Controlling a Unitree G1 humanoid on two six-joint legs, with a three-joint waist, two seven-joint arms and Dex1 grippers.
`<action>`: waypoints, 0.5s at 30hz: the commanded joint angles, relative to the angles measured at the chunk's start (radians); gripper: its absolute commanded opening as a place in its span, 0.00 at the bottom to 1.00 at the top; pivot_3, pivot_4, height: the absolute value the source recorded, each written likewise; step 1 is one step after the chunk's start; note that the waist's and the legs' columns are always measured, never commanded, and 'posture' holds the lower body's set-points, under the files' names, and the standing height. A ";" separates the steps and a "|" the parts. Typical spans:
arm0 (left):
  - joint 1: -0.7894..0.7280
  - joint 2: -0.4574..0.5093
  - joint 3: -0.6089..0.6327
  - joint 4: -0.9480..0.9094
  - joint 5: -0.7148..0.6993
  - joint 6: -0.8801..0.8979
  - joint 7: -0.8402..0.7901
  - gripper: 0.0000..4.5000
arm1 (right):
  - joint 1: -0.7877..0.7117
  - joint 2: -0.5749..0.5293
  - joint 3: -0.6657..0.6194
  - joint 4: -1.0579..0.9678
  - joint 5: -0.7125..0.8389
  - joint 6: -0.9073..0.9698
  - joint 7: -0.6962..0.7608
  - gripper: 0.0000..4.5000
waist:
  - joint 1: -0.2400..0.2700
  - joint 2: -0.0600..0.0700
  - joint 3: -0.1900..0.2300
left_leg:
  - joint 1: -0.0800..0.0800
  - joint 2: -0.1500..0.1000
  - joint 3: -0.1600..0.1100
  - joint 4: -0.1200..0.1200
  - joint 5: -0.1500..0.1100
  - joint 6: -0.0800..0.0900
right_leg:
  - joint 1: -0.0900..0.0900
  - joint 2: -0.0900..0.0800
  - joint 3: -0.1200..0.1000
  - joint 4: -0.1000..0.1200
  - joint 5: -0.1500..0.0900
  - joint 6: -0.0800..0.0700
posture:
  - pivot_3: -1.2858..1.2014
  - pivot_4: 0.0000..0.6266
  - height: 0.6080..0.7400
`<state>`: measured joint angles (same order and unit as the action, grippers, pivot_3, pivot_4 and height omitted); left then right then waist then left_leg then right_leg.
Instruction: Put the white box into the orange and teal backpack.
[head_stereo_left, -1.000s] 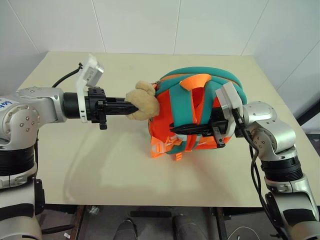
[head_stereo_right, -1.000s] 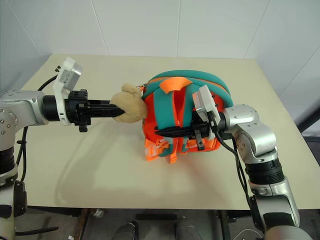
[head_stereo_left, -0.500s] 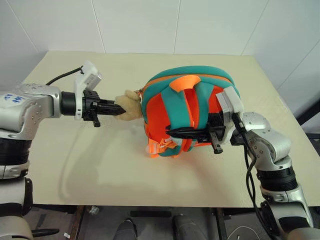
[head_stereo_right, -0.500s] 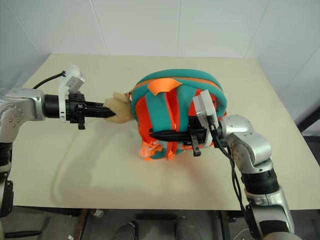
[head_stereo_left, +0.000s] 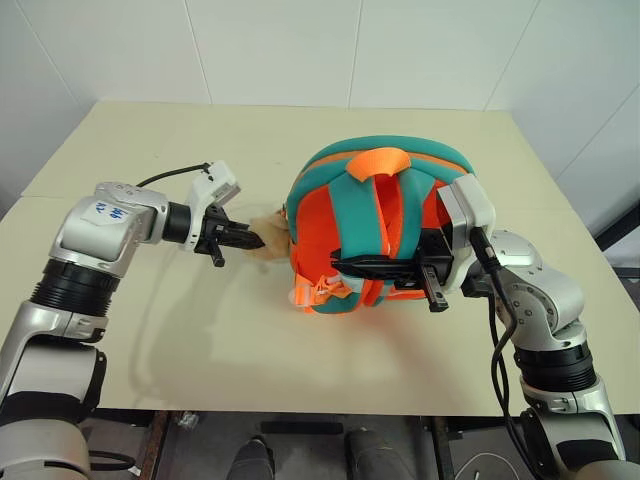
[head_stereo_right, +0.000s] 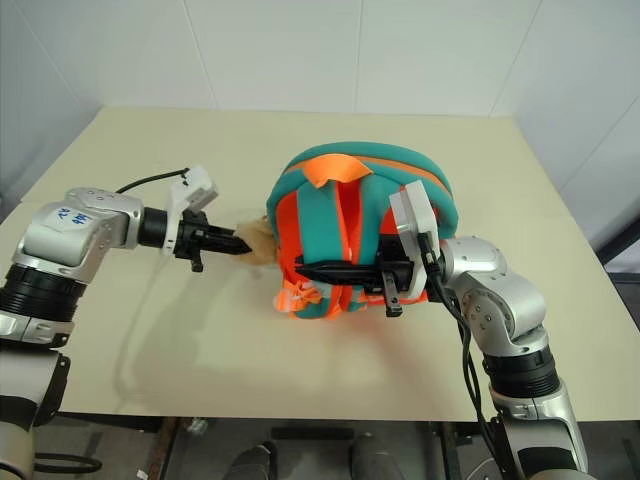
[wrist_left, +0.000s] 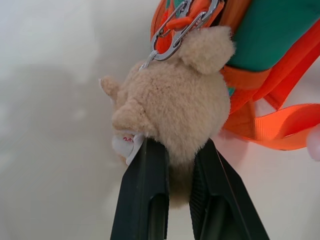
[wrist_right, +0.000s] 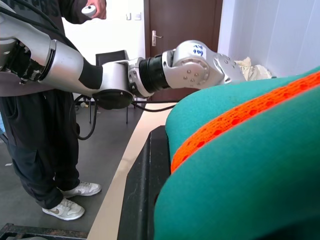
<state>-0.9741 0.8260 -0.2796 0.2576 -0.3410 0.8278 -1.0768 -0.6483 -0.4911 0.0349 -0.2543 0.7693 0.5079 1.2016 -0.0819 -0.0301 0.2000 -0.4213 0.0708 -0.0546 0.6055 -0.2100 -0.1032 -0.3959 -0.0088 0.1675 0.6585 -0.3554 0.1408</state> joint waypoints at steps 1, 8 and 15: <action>0.022 -0.021 -0.020 0.027 0.053 -0.015 -0.001 0.04 | 0.001 0.003 -0.016 -0.051 0.026 -0.006 -0.005 0.00 | 0.001 0.000 0.000 | 0.000 0.000 0.000 0.000 0.000 0.000 | 0.000 0.000 0.000 0.000 0.000 0.000 | 0.52 0.24 1.00; 0.052 -0.072 -0.017 0.051 0.088 -0.010 -0.001 0.04 | 0.004 -0.002 -0.016 -0.045 0.013 -0.018 -0.005 0.00 | 0.003 0.000 0.000 | 0.000 0.000 0.000 0.001 0.000 0.000 | 0.000 0.000 0.000 0.001 0.000 0.000 | 0.52 0.24 1.00; 0.051 -0.133 0.067 0.083 0.064 -0.035 0.016 0.04 | -0.017 -0.028 -0.018 -0.029 -0.002 0.002 -0.015 0.00 | 0.010 0.000 0.000 | 0.000 0.000 0.000 0.002 0.000 0.000 | 0.001 0.000 0.000 0.001 0.000 0.000 | 0.52 0.24 1.00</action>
<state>-0.9276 0.7039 -0.2630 0.3317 -0.2580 0.7944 -1.0624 -0.6423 -0.5006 0.0350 -0.2549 0.7651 0.5071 1.1939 -0.0714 -0.0301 0.2000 -0.4212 0.0707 -0.0550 0.6080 -0.2100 -0.1032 -0.3949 -0.0089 0.1675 0.6593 -0.3553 0.1410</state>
